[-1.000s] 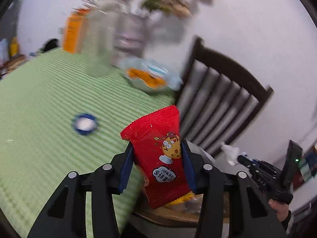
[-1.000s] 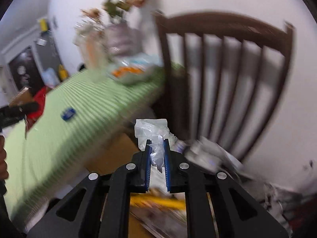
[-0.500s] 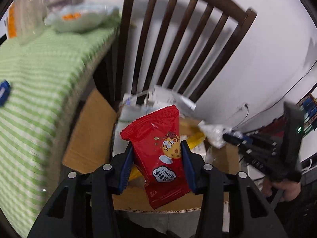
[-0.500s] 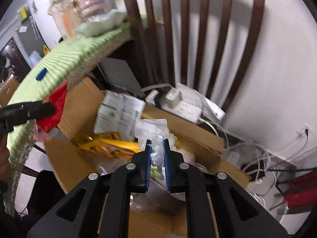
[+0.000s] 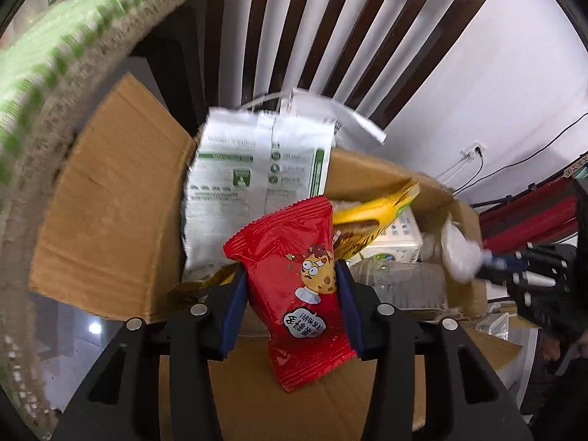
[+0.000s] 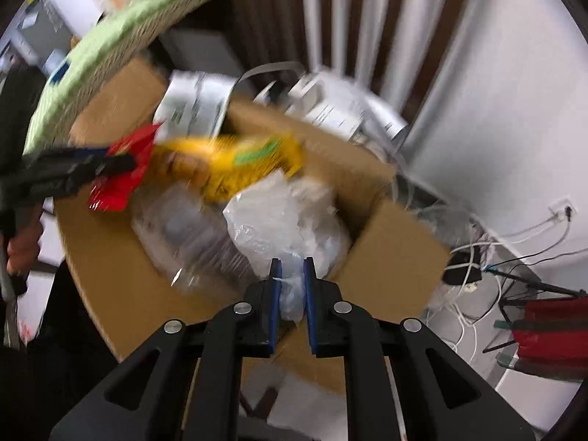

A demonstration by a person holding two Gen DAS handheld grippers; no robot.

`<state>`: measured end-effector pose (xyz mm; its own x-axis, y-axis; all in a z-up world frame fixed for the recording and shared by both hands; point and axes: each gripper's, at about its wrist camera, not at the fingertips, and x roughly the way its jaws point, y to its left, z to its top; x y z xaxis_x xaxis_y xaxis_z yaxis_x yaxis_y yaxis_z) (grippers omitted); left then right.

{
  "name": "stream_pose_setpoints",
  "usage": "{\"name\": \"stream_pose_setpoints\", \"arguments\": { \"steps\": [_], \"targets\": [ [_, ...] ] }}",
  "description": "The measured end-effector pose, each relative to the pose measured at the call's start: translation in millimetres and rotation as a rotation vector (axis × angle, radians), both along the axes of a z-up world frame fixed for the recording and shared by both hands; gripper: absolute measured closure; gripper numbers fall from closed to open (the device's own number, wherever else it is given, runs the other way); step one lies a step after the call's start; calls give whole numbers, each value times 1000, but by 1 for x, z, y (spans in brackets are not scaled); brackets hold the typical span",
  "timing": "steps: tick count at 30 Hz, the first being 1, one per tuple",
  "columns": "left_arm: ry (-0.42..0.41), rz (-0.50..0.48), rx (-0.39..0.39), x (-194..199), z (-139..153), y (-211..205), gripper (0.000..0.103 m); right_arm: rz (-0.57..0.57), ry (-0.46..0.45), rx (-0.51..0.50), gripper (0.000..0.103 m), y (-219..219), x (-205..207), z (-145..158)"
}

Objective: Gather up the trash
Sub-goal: 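Carry red packet and plastic bag to the cardboard box and release both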

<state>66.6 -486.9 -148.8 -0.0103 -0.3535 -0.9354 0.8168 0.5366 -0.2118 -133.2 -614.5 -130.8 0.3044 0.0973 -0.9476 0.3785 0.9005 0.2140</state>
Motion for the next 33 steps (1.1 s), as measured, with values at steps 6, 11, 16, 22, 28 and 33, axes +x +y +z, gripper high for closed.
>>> {"name": "stream_pose_setpoints", "arguments": {
  "steps": [6,11,16,22,28,33],
  "targets": [
    [17,11,25,0,-15,-5,59,13,-34,16,70,2,0,10],
    [16,-2,37,0,-11,-4,56,-31,-96,-5,69,-12,-6,35],
    [19,-17,-16,-1,14,-1,44,-65,-112,-47,69,-20,-7,43],
    [-50,-32,-84,-1,53,11,42,-98,-132,-51,75,-23,-2,38],
    [-59,12,-125,6,70,22,42,-117,-50,-3,88,-26,10,-5],
    [-68,36,-124,10,71,32,42,-47,15,33,93,-3,19,-22]
  ]
}}
